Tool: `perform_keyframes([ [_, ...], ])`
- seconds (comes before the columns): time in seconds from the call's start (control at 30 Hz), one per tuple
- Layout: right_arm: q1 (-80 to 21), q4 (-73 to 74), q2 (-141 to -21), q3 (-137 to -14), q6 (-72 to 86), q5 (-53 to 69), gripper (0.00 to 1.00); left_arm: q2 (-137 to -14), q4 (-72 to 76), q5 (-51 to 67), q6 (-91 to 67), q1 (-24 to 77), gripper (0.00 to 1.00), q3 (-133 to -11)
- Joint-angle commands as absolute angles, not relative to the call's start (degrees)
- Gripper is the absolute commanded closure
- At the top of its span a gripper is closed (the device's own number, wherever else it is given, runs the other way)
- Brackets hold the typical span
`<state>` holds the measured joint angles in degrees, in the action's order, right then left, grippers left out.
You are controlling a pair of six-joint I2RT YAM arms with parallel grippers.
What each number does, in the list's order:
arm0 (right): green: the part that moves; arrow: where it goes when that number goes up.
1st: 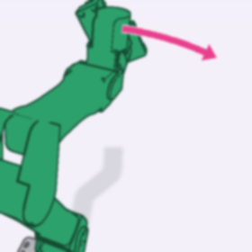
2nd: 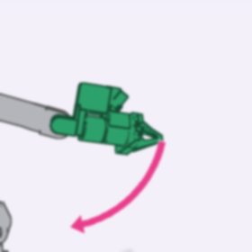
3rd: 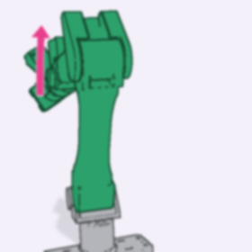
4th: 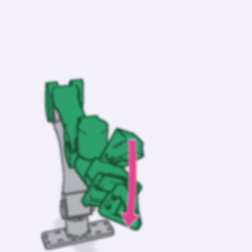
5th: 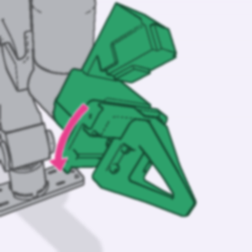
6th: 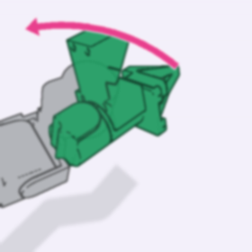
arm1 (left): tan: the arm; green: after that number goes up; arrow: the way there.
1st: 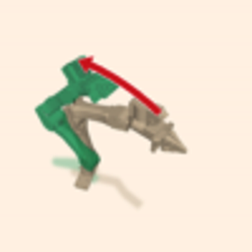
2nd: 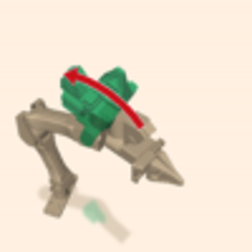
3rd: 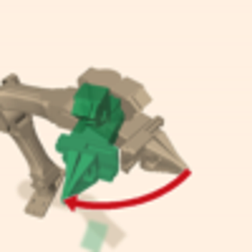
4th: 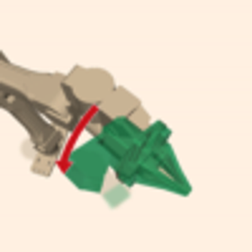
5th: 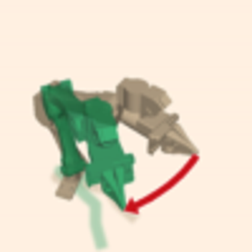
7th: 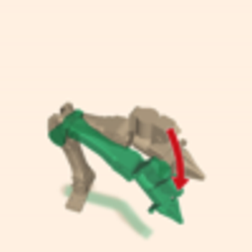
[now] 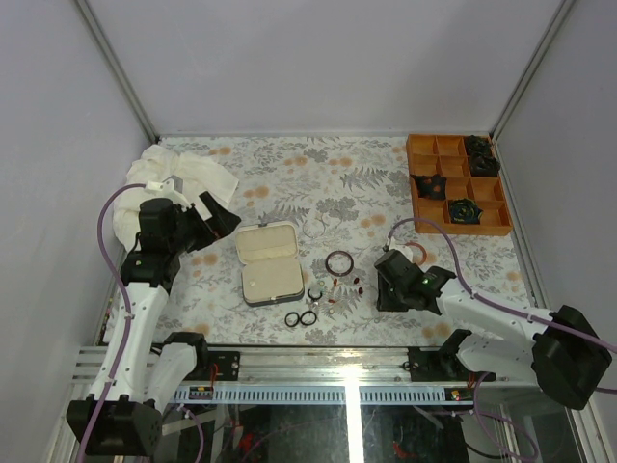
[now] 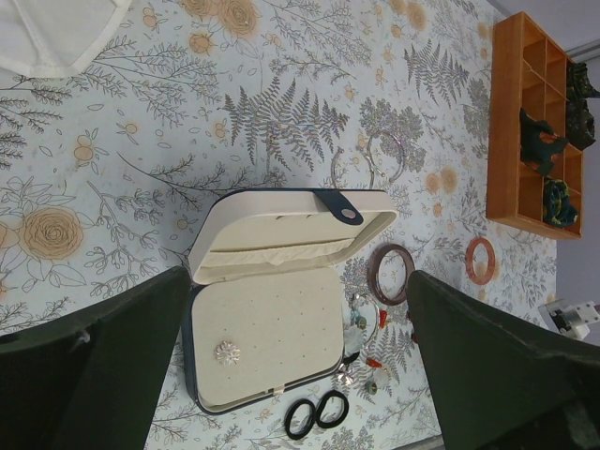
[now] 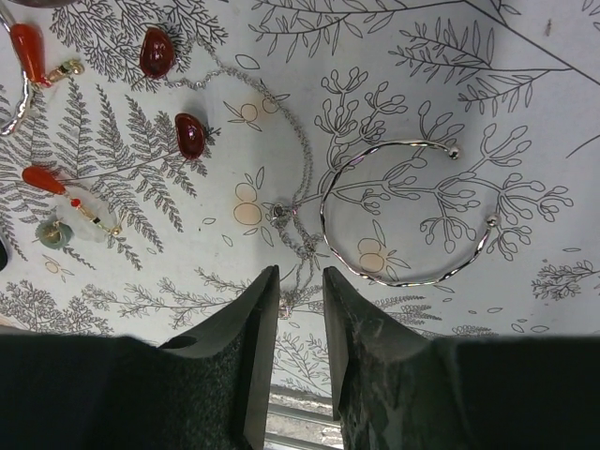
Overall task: Organize the mixed jewelry
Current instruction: Pick up the jewelry from the center of the board.
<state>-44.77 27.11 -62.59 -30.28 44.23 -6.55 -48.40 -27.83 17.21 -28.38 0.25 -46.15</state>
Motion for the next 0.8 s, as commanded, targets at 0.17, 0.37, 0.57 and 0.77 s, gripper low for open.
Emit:
perform_keyframes([
  [0.17,-46.21,24.83,-65.55,-31.27,44.17,-8.47,0.7,-47.61,-25.04,18.35,-27.33,-0.13,0.0,-45.72],
  [0.37,-47.91,24.87,-66.71,-30.81,45.21,-9.05,0.73,-47.64,-25.03,18.37,-27.33,-0.16,0.0,-45.71],
  [0.57,-50.88,27.15,-66.45,-31.79,46.69,-12.05,0.71,-47.73,-25.05,18.42,-27.33,-0.15,0.0,-45.71],
  [0.77,-53.86,28.59,-66.57,-31.24,48.99,-13.76,0.71,-47.77,-25.04,18.42,-27.33,-0.18,0.0,-45.71],
])
